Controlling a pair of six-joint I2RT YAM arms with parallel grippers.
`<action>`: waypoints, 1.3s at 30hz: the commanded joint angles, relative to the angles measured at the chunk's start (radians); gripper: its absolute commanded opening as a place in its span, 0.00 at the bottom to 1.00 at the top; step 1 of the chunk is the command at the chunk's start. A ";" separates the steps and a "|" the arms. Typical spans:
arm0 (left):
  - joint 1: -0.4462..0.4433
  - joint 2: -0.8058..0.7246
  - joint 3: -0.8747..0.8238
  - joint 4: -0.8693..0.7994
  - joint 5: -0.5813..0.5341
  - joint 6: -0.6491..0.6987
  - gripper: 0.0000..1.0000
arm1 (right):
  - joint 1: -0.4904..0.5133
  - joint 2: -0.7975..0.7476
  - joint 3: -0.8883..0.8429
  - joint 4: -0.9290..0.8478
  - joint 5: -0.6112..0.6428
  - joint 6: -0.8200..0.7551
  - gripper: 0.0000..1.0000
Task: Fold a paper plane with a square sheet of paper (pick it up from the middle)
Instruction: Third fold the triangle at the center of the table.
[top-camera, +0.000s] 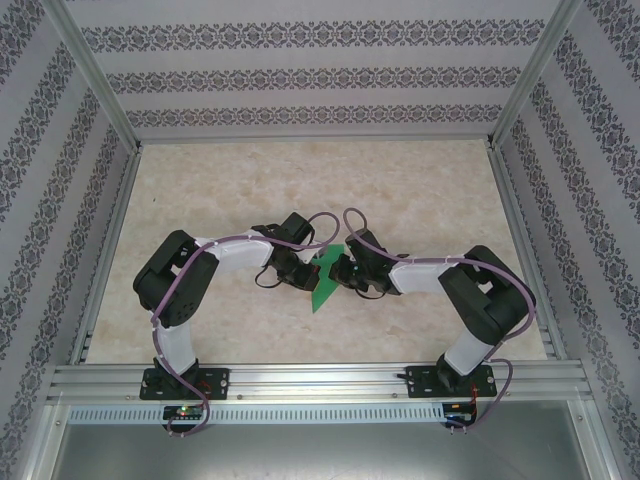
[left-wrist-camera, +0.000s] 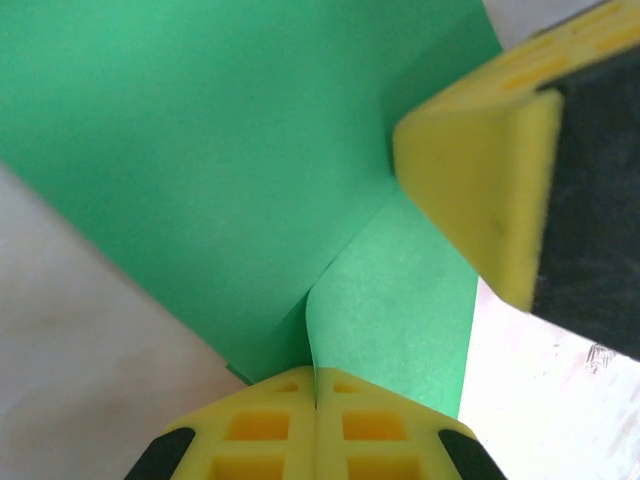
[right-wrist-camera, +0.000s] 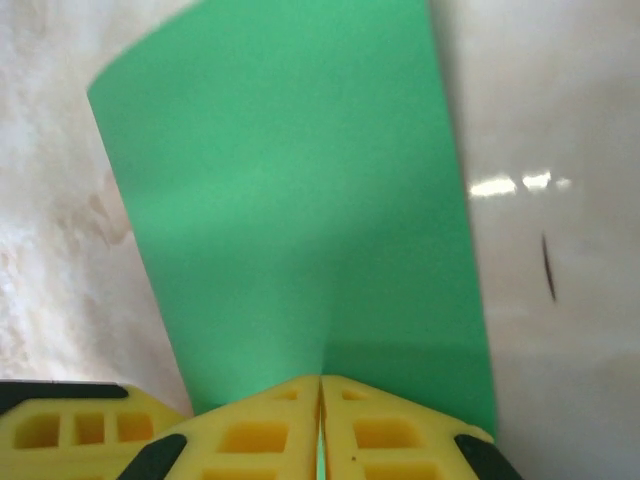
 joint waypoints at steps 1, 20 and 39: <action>-0.006 0.060 -0.026 -0.059 -0.085 0.020 0.00 | -0.011 0.040 -0.041 0.011 0.009 0.008 0.10; -0.006 0.055 -0.025 -0.067 -0.094 0.020 0.00 | -0.087 0.032 -0.043 0.017 -0.038 -0.011 0.11; -0.006 0.052 -0.024 -0.069 -0.098 0.020 0.00 | -0.058 -0.062 0.039 -0.006 -0.133 -0.056 0.13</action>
